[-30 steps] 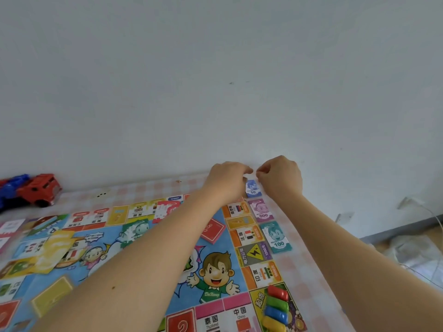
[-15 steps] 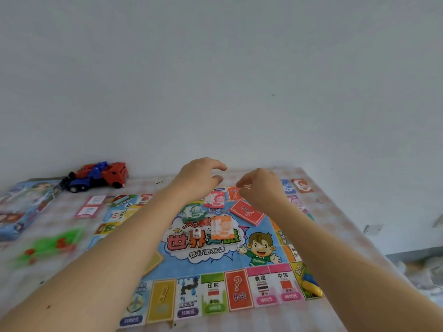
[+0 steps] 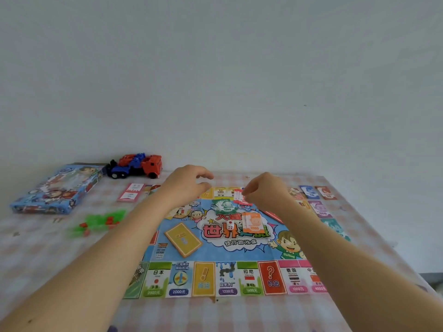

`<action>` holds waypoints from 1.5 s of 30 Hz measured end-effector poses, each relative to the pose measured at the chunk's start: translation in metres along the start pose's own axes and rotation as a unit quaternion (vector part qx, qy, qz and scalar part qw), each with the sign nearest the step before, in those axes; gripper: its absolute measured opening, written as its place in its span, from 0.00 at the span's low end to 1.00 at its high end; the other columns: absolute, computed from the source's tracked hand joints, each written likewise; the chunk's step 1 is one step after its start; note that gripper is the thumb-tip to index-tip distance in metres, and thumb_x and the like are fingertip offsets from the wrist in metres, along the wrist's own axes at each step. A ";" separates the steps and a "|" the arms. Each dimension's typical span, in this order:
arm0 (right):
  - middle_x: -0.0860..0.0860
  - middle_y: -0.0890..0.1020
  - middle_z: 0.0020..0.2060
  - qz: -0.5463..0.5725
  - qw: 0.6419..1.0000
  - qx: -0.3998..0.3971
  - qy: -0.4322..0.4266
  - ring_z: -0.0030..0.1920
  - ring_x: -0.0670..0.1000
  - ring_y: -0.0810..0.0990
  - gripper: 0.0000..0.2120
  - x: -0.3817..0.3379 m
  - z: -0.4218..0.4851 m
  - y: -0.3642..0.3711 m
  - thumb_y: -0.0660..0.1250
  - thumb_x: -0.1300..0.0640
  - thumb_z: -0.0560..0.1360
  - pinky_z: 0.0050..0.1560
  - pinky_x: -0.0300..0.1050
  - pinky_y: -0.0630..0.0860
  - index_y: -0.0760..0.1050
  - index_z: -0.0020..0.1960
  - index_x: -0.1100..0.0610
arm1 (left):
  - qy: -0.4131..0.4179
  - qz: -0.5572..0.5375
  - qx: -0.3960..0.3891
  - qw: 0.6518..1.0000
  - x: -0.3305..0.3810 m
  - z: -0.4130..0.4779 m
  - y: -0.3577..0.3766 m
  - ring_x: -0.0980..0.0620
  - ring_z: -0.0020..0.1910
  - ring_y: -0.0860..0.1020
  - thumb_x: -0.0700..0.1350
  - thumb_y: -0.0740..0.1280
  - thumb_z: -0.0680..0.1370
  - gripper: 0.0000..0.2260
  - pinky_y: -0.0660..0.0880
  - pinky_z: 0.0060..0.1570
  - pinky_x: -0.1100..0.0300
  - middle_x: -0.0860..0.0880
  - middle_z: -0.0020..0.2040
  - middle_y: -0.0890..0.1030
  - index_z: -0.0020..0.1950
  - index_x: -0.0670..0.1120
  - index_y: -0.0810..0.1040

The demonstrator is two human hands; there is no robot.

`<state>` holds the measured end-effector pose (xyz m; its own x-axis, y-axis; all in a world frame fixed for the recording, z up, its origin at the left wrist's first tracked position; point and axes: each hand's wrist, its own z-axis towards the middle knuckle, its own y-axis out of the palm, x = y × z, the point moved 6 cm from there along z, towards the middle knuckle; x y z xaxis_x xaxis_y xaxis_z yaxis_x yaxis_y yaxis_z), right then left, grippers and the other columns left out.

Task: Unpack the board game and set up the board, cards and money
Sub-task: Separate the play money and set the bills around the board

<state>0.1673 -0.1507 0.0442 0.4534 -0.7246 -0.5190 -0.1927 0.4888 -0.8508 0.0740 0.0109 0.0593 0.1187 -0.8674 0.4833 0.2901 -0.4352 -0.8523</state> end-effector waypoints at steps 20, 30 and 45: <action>0.51 0.84 0.50 -0.048 0.998 0.032 0.041 0.39 0.47 0.77 0.17 0.023 0.041 0.004 0.60 0.69 0.74 0.41 0.40 0.76 0.83 0.50 0.53 | -0.014 -0.034 -0.052 0.998 -0.006 0.045 0.047 0.53 0.60 0.76 0.48 0.68 0.77 0.16 0.70 0.59 0.59 0.50 0.63 0.78 0.64 0.47 0.76; 0.49 0.83 0.49 -0.035 0.991 -0.098 -0.079 0.45 0.45 0.78 0.14 -0.003 0.044 0.022 0.71 0.61 0.71 0.47 0.35 0.73 0.81 0.56 0.53 | -0.040 0.002 -0.064 0.997 -0.024 0.063 0.038 0.54 0.53 0.77 0.48 0.69 0.75 0.12 0.73 0.57 0.57 0.50 0.57 0.81 0.58 0.48 0.80; 0.50 0.76 0.64 -0.151 0.961 -0.209 -0.101 0.57 0.52 0.76 0.29 -0.048 0.032 0.053 0.76 0.57 0.68 0.60 0.45 0.71 0.72 0.68 0.52 | -0.150 0.042 -0.092 0.983 -0.084 0.022 -0.015 0.52 0.54 0.77 0.49 0.76 0.69 0.21 0.73 0.54 0.58 0.50 0.57 0.79 0.59 0.47 0.79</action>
<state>0.1637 -0.0747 0.0269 0.6957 -0.6726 -0.2521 -0.3382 0.0028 -0.9411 0.0801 0.0960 0.0356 0.4185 -0.8036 0.4231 0.0936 -0.4252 -0.9002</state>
